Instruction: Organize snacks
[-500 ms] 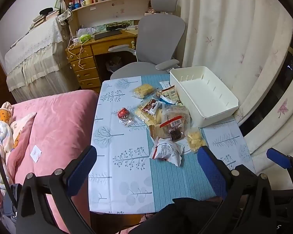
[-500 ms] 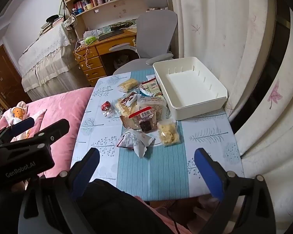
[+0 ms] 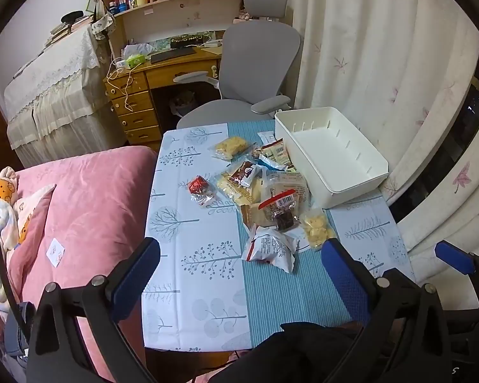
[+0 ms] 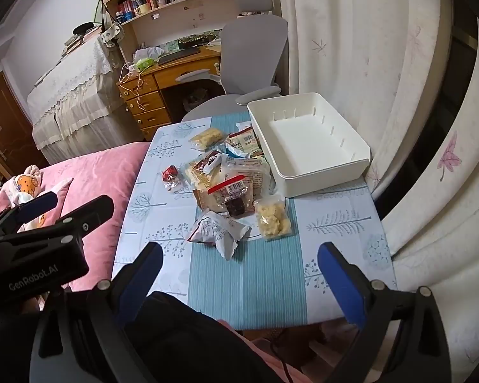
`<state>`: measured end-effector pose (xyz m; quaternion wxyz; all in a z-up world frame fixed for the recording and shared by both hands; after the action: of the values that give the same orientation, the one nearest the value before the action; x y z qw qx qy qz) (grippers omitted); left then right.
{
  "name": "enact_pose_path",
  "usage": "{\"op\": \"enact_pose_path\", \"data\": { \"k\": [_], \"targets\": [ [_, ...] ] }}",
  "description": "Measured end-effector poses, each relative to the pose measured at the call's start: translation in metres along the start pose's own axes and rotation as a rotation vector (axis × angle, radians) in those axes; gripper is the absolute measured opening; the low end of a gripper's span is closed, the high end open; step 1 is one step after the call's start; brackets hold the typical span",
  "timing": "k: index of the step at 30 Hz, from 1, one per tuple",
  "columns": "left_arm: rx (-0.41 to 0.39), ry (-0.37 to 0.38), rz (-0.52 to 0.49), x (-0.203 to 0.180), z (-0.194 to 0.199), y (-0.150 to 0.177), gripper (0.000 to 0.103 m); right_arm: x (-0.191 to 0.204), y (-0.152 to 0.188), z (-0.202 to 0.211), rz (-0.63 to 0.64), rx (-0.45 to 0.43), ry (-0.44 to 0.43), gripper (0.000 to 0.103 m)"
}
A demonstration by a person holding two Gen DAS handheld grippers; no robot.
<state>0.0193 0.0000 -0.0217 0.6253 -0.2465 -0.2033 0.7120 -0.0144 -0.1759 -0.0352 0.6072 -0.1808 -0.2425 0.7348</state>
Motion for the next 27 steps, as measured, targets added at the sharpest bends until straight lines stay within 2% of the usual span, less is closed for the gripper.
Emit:
{"op": "enact_pose_path", "data": {
  "k": [20,27],
  "targets": [
    [0.002,-0.012,-0.003,0.006,-0.009,-0.002,0.100,-0.002,0.000,-0.008,-0.003,0.011,0.002,0.098],
    [0.003,-0.008,-0.003,0.007,-0.011,-0.002,0.097,-0.008,0.000,-0.019,-0.012,0.016,0.002,0.098]
  ]
}}
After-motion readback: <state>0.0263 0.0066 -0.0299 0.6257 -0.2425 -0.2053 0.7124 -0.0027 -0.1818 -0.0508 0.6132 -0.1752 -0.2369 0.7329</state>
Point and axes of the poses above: each gripper's, at about its wrist camera, not at the fingertips, and z roughly against the way its jaws point, x to its left, y to its underside, the point moved 2 cm from there along -z, roughly the way its jaws point, and after that the axes turned 9 degrees about z, right-handed, at the moved point
